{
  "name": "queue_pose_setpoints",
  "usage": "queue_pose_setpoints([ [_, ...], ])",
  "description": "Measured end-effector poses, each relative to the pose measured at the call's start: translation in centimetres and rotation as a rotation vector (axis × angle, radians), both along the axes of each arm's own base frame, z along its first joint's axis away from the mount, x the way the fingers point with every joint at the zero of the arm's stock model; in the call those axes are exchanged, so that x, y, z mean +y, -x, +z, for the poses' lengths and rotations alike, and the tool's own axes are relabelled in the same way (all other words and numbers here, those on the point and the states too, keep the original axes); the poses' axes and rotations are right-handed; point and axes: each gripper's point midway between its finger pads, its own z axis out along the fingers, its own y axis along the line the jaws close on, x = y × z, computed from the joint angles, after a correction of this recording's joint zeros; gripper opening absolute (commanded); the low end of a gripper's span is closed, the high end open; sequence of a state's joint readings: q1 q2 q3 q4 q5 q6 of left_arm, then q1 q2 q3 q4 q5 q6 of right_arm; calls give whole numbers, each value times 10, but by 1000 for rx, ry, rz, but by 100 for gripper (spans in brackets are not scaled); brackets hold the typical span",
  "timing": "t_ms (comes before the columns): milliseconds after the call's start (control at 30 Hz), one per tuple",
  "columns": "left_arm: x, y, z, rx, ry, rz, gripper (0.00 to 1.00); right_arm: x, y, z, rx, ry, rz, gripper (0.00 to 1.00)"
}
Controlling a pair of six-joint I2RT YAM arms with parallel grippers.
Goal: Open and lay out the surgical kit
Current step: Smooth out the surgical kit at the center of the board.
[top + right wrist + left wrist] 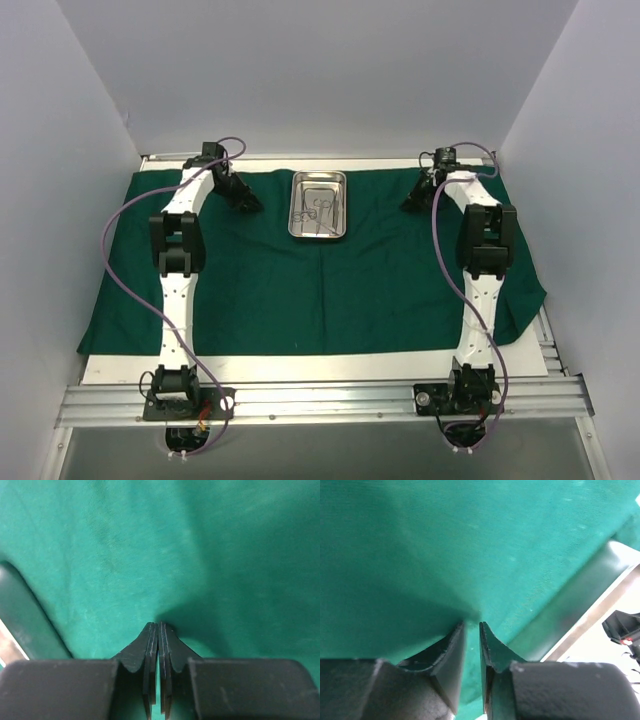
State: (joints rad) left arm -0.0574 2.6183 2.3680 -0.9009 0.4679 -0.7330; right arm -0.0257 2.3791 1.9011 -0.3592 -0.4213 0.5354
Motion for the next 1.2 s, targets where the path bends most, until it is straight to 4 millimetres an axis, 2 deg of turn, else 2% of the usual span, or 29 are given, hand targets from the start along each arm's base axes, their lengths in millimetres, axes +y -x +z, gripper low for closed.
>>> queue_pose_setpoints([
  [67, -5, 2, -10, 35, 35, 7, 27, -7, 0, -1, 7, 4, -13, 0],
  [400, -15, -19, -8, 30, 136, 42, 27, -34, -16, -2, 12, -9, -63, 0],
  [600, -11, -26, -7, 31, 177, 64, 27, -51, -30, -1, 9, -6, -90, 0],
  [700, -3, -28, -8, 35, 177, 80, 27, -58, -32, -1, 16, -1, -107, 0],
  [933, 31, -14, -8, 67, 164, 117, 31, -71, -37, -1, 20, 24, -97, 0],
  [1100, 53, -22, 0, 4, 101, 111, 33, -76, -36, 3, 9, 66, -62, 0],
  [1200, 65, -24, 6, -36, 21, 97, 33, -85, -34, 13, 15, 110, -59, 0],
])
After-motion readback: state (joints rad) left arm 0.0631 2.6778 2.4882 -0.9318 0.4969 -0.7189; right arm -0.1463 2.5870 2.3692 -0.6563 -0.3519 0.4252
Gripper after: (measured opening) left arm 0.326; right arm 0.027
